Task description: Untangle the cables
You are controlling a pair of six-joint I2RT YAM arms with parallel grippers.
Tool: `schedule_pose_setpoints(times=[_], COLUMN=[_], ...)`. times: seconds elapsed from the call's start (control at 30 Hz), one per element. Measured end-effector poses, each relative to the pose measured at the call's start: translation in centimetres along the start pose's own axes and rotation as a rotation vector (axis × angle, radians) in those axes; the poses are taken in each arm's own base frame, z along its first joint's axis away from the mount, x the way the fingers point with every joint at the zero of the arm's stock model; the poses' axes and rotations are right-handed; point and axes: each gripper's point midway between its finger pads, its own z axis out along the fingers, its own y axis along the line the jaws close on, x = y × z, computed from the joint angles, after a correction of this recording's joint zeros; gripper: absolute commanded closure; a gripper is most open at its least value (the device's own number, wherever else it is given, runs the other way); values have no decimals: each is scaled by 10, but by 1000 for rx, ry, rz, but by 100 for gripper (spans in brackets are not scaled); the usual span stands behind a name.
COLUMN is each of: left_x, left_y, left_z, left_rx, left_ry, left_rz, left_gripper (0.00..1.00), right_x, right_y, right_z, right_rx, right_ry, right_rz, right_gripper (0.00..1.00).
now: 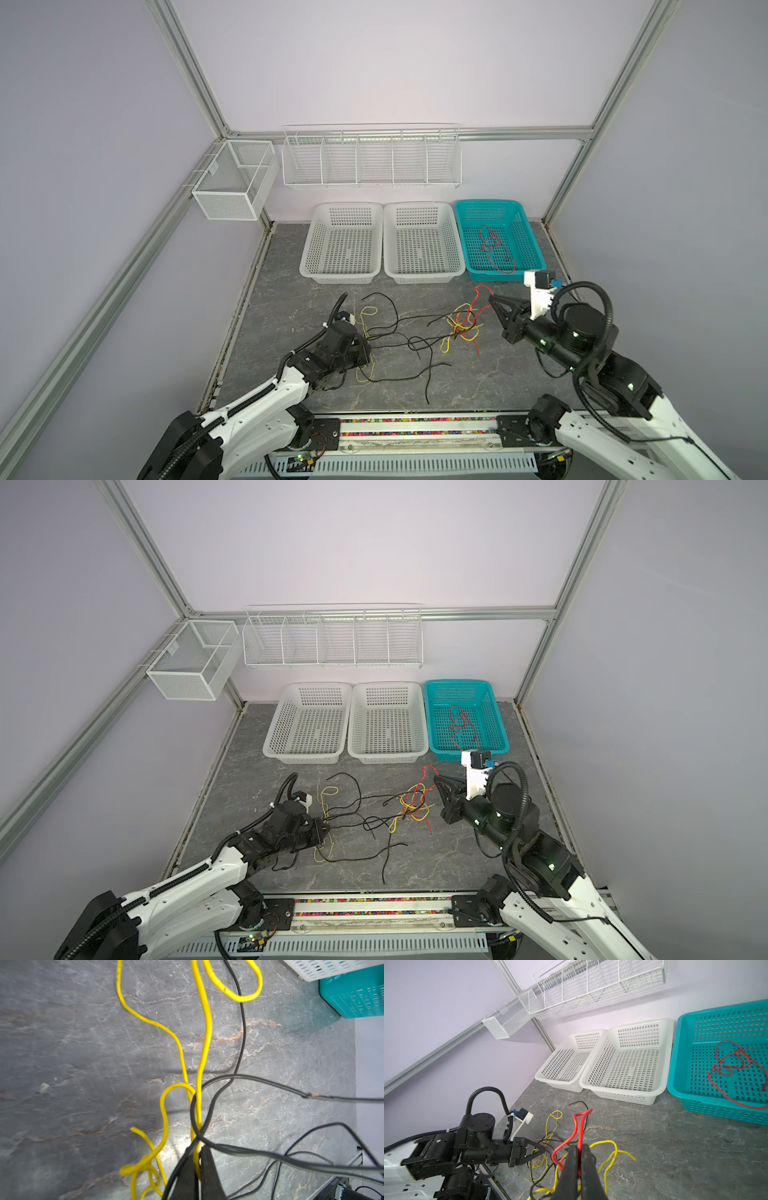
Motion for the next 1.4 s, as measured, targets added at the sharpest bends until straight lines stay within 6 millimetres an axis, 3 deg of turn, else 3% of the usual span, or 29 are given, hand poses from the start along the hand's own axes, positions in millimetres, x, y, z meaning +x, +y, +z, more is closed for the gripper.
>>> schedule_pose_setpoints(times=[0.1,0.17,0.4,0.5,0.6,0.77,1.03,1.23,1.4], left_x=[0,-1,-7,-17,-27,-37,-40,-19,-6], left_y=[-5,-8,-31,-52,-73,-103,-147,-183,-197], left_z=[2,2,-9,-22,-38,-57,-72,-80,-85], left_rx=[23,42,125,202,288,415,629,777,846], left_ry=[6,8,19,-7,-33,-57,-28,43,92], left_rz=[-2,-2,13,20,29,48,54,118,148], left_gripper=[100,100,41,26,17,12,8,8,12], right_x=[-8,-5,21,25,22,32,48,60,66], right_y=[3,7,22,26,36,48,69,80,79], right_z=[-16,-14,26,32,36,49,56,65,72], right_rx=[-45,-85,-190,-222,-274,-333,-405,-432,-407], right_ry=[-95,-109,-20,-12,-14,40,99,132,142], right_rz=[18,31,60,65,62,60,51,39,23], right_gripper=[94,94,94,94,94,94,94,94,94])
